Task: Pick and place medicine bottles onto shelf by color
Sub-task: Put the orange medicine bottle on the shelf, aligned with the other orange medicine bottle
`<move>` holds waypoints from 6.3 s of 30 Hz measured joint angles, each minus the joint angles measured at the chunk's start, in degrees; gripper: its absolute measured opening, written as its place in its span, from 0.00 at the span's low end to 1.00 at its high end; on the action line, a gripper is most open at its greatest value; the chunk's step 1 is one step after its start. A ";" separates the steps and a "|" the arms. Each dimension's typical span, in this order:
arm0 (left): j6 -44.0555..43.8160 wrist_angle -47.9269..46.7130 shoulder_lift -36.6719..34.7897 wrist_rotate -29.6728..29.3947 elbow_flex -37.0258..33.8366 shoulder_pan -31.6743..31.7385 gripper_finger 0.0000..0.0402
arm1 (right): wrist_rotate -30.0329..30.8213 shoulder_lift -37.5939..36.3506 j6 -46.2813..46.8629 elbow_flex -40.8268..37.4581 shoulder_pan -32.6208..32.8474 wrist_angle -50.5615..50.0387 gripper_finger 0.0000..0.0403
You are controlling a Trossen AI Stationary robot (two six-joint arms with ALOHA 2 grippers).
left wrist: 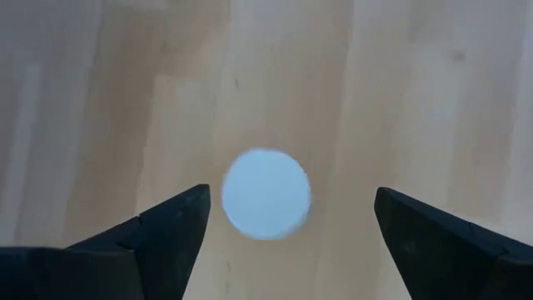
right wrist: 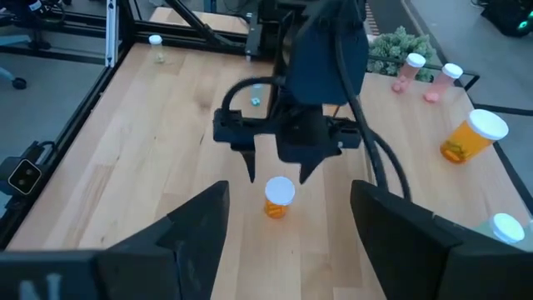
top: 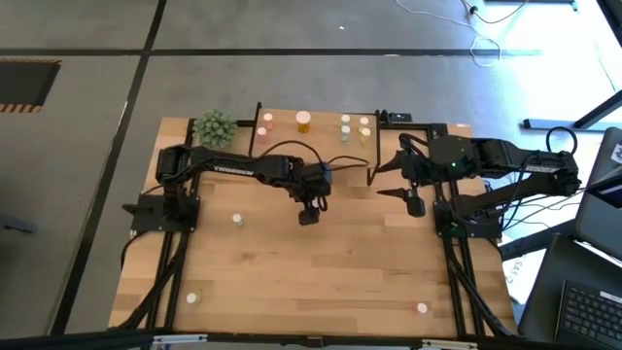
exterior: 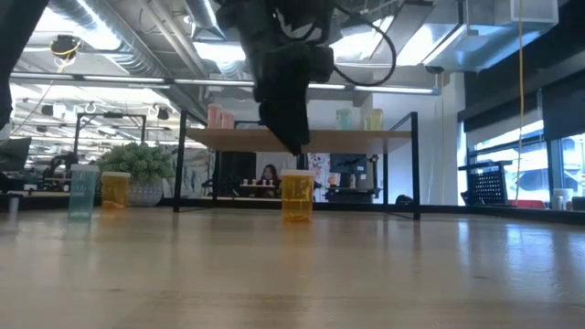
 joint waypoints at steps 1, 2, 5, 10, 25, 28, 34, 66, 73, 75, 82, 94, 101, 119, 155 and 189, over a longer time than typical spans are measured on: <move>0.05 -0.28 0.22 -0.60 -0.03 0.00 0.84 | 0.00 0.00 0.02 0.00 0.00 0.00 0.63; 0.07 -1.18 0.28 -0.74 -0.14 0.00 0.84 | 0.00 0.00 0.08 0.00 0.00 0.00 0.63; 0.07 0.20 1.51 -1.05 0.08 0.04 0.84 | 0.00 0.00 0.04 0.00 0.00 0.01 0.63; 0.12 -0.01 3.45 -0.98 -0.06 0.03 0.84 | 0.00 0.02 0.09 0.00 0.00 0.04 0.63; 1.32 0.18 4.04 -1.19 -0.13 0.81 0.84 | 0.00 0.00 0.04 0.02 0.00 0.39 0.63; 1.29 0.20 4.04 -1.52 -0.13 0.73 0.84 | 0.00 0.00 0.07 0.02 0.00 0.39 0.63; 1.25 1.25 5.26 -1.93 -0.02 0.48 0.84 | 0.00 0.00 0.07 0.02 -0.01 0.42 0.63; 0.92 1.77 6.00 -1.71 -0.13 0.48 0.57 | 0.00 0.00 0.08 0.02 0.00 0.39 0.63; -2.06 1.80 5.98 -1.73 -0.12 0.47 0.51 | 0.01 0.00 0.11 0.02 -0.01 0.39 0.63; -2.08 1.80 5.98 -1.71 -0.12 0.44 0.51 | 0.00 0.00 0.00 0.02 0.00 0.39 0.63; -4.32 1.80 5.96 0.00 -0.11 0.37 0.51 | 0.00 0.00 0.02 0.02 0.00 0.39 0.63; -9.46 1.32 5.37 4.87 -0.12 0.09 0.51 | 0.00 0.00 0.05 0.02 0.00 0.39 0.63; -9.37 -4.94 4.17 5.18 5.49 -0.40 0.51 | 0.00 0.00 0.11 0.02 0.00 0.39 0.63; -9.11 -32.73 4.10 -6.26 37.69 0.23 0.51 | 0.00 0.02 0.11 0.02 -0.01 0.39 0.63; 2.23 -37.90 4.21 -2.95 39.00 18.75 0.51 | 13.09 0.00 0.12 0.02 -0.01 3.08 0.63; 4.66 -29.52 4.15 -6.45 31.37 21.24 0.51 | 17.96 0.00 0.15 0.02 -0.02 2.97 0.63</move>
